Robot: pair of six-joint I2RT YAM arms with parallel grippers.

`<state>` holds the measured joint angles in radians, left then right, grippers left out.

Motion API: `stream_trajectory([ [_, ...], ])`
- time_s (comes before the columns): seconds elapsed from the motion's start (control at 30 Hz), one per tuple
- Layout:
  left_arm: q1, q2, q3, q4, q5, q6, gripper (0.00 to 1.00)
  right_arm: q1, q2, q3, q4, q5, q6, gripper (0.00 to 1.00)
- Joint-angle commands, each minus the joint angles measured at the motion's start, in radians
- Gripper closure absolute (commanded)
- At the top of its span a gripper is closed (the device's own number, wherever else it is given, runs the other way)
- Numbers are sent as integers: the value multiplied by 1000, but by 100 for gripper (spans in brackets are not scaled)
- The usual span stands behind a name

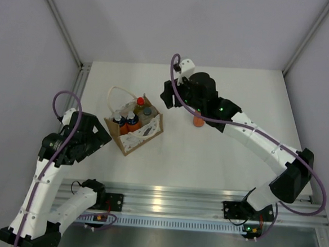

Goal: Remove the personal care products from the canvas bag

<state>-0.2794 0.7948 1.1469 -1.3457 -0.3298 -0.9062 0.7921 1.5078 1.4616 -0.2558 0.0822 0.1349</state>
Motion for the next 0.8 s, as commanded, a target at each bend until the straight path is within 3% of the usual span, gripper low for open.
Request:
stream_trajectory([
  [0.0,-1,1,39,17,-14,3,2,96,75,132,-26,-78,22,40],
  [0.13,-1,-3,42,14,-8,4,2,205,196,267,-65,-36,32,45],
  [0.27,-1,-14,45,11,-8,4,2,291,323,397,-151,225,95,48],
  [0.37,-1,-23,39,7,-11,3,2,335,386,465,-198,328,204,50],
  [0.53,-1,-35,27,3,-9,0,2,360,512,618,-327,381,267,51],
  [0.77,-1,-49,16,3,-8,6,2,360,609,669,-353,458,241,52],
])
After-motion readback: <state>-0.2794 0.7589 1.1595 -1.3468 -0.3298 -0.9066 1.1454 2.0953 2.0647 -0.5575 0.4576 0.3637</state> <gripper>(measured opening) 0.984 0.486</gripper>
